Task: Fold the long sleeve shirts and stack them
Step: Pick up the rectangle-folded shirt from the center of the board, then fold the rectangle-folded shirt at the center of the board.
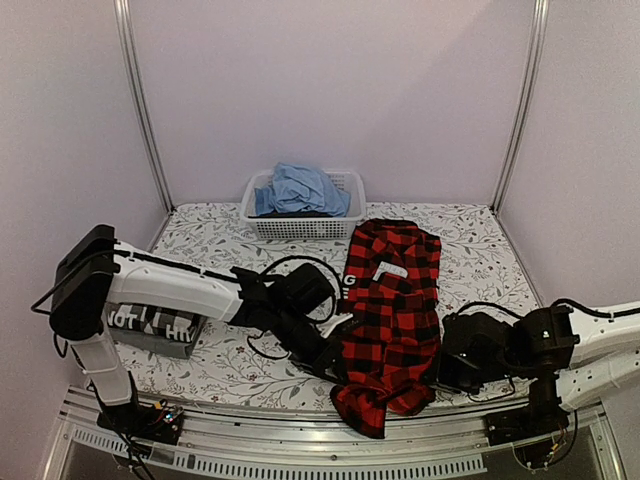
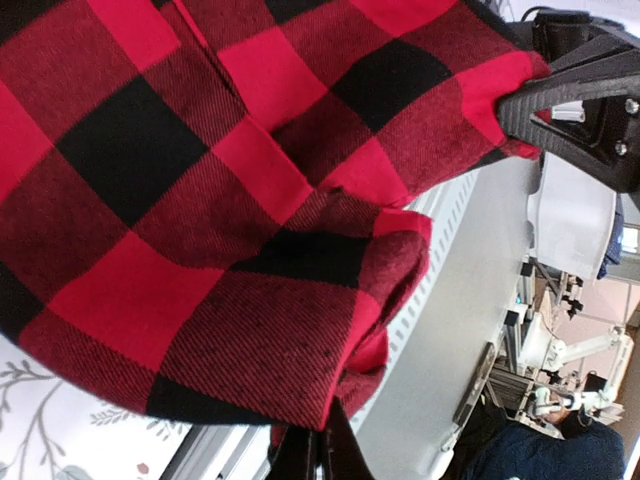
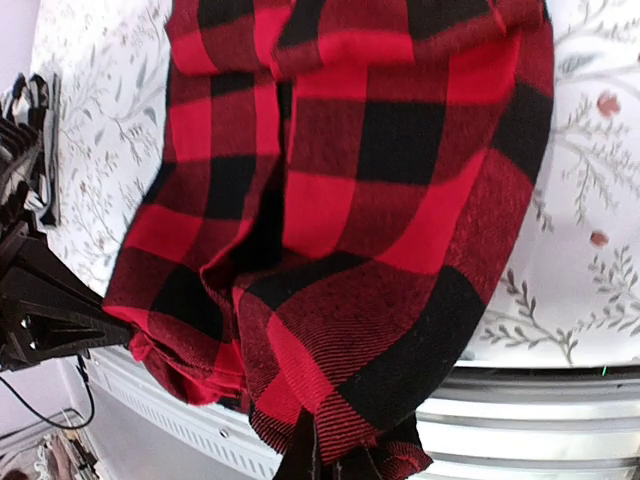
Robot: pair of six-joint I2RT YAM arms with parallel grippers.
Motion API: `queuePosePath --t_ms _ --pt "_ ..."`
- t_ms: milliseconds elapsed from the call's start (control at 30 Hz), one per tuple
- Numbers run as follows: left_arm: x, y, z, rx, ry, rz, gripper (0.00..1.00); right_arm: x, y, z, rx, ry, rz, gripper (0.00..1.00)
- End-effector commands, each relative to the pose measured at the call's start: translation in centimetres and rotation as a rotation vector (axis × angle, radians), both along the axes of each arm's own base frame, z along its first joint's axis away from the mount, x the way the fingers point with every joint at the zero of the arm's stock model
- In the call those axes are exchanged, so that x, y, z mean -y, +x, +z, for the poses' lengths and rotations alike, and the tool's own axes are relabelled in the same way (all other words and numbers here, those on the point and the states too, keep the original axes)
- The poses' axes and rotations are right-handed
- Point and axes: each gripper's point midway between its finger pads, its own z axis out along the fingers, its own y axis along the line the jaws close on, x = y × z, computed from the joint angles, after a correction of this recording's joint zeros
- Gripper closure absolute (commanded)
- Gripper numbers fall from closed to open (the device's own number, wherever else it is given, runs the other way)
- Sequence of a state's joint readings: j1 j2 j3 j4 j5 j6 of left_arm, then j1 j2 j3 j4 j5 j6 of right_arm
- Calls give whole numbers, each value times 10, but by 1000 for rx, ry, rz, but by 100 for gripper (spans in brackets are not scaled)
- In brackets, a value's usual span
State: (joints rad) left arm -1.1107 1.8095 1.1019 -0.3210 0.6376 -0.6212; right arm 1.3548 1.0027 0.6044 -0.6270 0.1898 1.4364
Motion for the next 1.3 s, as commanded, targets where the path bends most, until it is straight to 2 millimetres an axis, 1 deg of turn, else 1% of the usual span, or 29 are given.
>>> queuePosePath --t_ms 0,100,267,333,400,433,467,500,600,667,767,933,967,1000,1033,1133,1200,1267 --pt "1 47 15 52 -28 68 100 16 47 25 144 -50 -65 100" --pt "7 77 18 66 -48 90 100 24 81 40 221 -57 -113 100" --pt "17 132 21 62 -97 136 100 36 140 55 325 -32 -178 100" --pt "20 158 24 61 -117 166 100 40 163 58 353 -31 -192 100" --pt "22 175 27 48 -143 187 100 41 183 59 371 -40 -204 100" --pt "23 184 29 49 -154 198 100 39 194 66 395 -29 -206 100" --pt "23 192 29 49 -162 209 100 41 203 66 397 -31 -216 100" --pt "24 200 32 51 -174 215 100 42 210 68 408 -34 -221 100" --pt "24 220 28 47 -169 239 100 44 227 66 423 -40 -234 100" --pt "23 230 25 47 -168 255 100 47 235 61 418 -46 -242 100" --pt "26 238 24 47 -173 260 98 49 241 50 398 -55 -246 100" --pt "30 255 19 60 -170 286 93 51 249 41 396 -57 -255 96" --pt "31 256 18 62 -169 288 90 51 251 40 397 -56 -254 94" --pt "31 258 17 65 -165 295 86 49 252 38 393 -59 -248 89" --pt "31 260 15 73 -156 304 83 49 254 39 394 -60 -248 80" --pt "25 273 16 114 -132 351 75 48 257 44 410 -64 -240 57" --pt "21 282 20 131 -143 382 66 47 258 51 423 -67 -233 44" --pt "18 291 26 157 -155 407 53 48 260 57 432 -80 -226 33"
